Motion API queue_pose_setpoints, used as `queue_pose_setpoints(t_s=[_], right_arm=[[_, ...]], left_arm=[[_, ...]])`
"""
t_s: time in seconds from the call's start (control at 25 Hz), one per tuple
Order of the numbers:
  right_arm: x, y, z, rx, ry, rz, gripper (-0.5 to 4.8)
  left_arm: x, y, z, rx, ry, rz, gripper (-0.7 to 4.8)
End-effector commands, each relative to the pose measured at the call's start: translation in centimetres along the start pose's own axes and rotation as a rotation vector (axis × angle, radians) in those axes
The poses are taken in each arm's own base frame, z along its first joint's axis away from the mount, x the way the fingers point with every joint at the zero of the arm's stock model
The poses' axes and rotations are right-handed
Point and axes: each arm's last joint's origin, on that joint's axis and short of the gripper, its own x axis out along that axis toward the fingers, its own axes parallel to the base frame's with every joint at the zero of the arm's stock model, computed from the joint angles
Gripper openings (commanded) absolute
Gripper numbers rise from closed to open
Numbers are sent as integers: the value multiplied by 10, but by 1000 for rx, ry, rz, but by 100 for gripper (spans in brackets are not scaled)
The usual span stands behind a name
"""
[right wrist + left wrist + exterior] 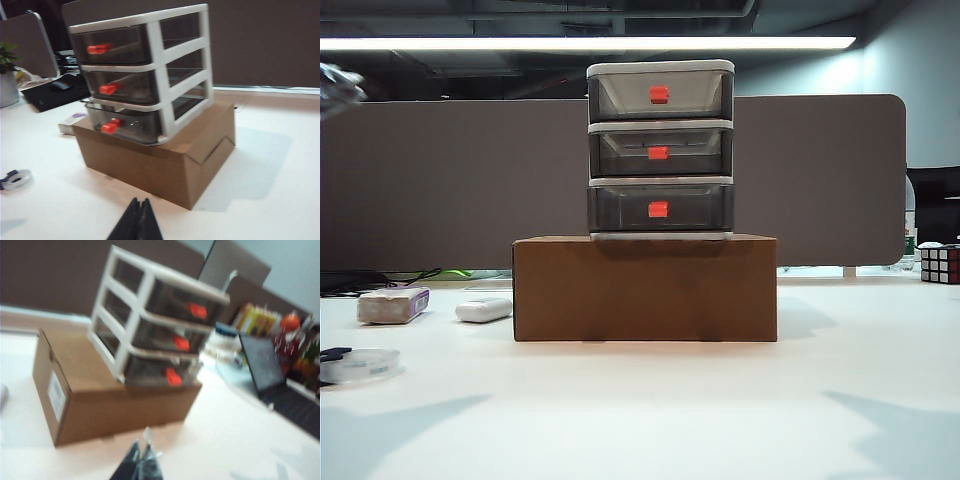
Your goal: Open the third layer of the drawer on the table, pick up the transparent tape on the table and put it in, and finally close the drawer.
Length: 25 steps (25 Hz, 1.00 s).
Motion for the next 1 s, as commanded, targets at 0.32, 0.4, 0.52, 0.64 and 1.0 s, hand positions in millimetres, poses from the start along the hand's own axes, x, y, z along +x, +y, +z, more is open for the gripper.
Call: queue_pose_setpoints(t_s=[0.32,0.4,0.52,0.64,1.0], right_arm=[[-3,19,25,-71,23,-86,-5],[-3,22,29,-69,31,-80,-5],[1,23,37,-69,68,-102,-5],[8,23,47,-69,111,-110,-5],[70,26,85,-212,358,-56,-5]], left_arm=[[27,-40,-13,168,-34,133,-5],[42,-46,-16,180,0,142,-5],[69,-57,-19,202,44,149,-5],[96,-67,-23,213,59,153,-5],[142,-84,-29,212,73,132,-5]])
